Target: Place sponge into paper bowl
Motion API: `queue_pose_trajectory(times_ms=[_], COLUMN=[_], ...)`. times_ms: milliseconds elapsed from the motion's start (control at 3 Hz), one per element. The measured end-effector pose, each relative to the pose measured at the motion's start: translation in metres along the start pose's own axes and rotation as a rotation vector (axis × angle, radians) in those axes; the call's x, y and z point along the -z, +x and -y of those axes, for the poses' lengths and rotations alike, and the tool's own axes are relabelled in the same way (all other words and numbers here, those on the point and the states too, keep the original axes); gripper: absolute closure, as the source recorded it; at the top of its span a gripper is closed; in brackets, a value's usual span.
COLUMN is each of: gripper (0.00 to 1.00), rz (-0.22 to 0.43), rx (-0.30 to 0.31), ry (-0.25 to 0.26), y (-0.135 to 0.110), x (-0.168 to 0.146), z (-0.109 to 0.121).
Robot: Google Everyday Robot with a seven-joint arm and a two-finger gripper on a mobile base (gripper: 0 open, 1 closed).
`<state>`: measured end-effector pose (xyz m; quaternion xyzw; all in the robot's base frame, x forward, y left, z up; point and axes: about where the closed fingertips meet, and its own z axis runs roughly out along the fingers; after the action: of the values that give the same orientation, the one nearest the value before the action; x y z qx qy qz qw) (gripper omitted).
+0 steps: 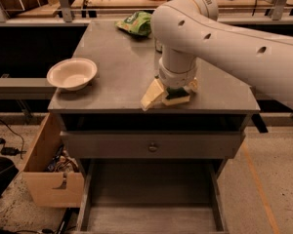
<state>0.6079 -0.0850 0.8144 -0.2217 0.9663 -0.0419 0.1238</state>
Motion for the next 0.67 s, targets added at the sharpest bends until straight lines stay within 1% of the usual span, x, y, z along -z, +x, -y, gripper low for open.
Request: queue_pose_trajectory(times_ms=[667], gripper=[0.71], rz=[0.0], rx=[0.0], ry=[0.0], y=[-0.0023], x=[0.0106], z=[0.0016])
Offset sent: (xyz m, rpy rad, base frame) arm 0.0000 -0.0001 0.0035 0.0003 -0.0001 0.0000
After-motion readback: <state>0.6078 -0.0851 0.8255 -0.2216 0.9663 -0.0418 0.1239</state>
